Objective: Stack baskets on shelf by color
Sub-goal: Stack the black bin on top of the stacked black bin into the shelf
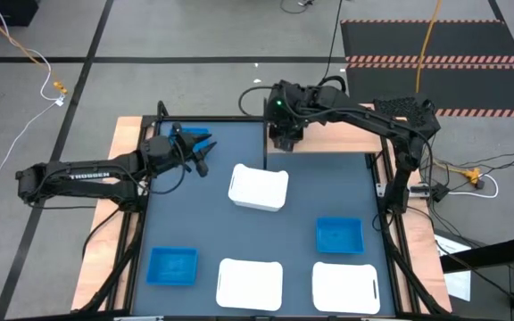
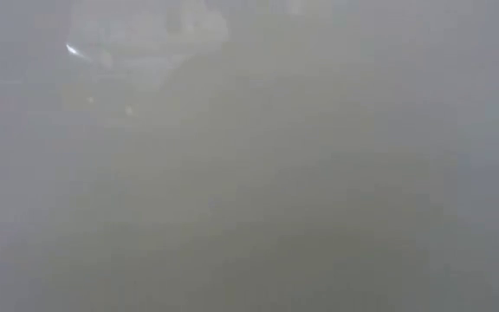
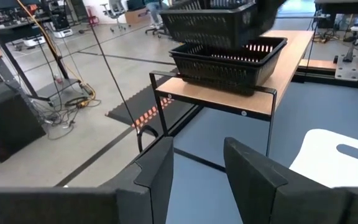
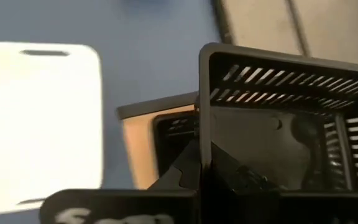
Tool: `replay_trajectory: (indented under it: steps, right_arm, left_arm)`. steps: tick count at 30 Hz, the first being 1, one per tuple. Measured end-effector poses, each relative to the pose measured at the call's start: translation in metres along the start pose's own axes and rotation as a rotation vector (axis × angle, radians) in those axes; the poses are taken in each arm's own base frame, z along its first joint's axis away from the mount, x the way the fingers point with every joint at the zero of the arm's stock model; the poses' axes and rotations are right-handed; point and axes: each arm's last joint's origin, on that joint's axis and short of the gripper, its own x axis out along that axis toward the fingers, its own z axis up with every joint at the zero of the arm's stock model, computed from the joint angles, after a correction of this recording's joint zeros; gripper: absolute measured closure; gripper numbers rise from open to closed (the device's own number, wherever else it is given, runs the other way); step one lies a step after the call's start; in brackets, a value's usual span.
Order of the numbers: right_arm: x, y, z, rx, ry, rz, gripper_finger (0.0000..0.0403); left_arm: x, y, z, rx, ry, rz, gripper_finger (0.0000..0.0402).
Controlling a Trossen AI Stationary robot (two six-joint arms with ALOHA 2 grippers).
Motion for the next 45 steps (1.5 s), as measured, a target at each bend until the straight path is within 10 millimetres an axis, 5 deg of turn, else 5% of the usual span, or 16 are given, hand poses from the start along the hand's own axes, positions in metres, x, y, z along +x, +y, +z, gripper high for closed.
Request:
replay_trajectory:
  steps: [11,23,36,45]
  right_arm:
    - [0.027,0.009,-0.017,-0.121,0.083,0.113,0.0395]
    - [-0.012,0.004,-0.035,-0.15,-0.062,0.185,0.0384]
    - [-0.016,0.008,-0.068,-0.098,-0.247,0.046,0.0246]
    - [-0.031,0.012,-0.078,-0.051,-0.336,0.032,0.0255]
  left_arm:
    - [0.0,0.0,-0.002,0.008,0.023,-0.001,0.0256]
    - [0.0,0.0,-0.002,0.006,0.016,0.0,0.0256]
    - [0.0,0.0,-0.001,0.003,0.009,0.002,0.0256]
    - [0.001,0.005,-0.001,-0.011,0.007,0.03,0.0256]
